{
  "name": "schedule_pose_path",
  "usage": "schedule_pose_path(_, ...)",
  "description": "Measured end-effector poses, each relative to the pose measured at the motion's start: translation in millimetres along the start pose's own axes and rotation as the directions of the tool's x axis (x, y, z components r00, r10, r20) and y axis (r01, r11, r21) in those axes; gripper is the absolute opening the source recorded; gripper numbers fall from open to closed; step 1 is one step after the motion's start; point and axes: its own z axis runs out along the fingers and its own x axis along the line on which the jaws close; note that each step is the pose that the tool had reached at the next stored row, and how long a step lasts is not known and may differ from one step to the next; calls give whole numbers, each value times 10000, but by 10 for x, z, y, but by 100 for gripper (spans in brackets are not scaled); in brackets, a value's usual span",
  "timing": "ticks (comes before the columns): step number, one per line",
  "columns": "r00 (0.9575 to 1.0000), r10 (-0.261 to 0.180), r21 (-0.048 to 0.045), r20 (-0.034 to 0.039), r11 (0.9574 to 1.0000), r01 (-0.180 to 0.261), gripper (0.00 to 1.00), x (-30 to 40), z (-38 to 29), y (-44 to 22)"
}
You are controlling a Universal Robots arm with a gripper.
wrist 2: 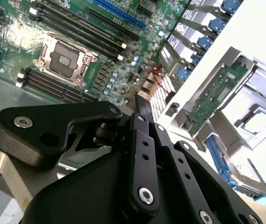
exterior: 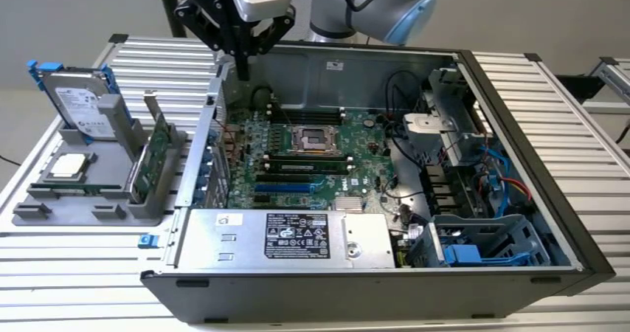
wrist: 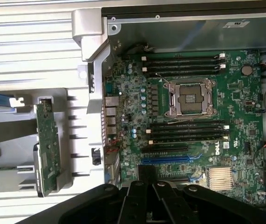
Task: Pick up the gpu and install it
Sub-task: 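Reach for the gpu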
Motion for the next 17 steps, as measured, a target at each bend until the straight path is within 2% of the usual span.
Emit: schedule_pose_path(17,10000,1,0,0,10000,-1,0,167,-3,-12)
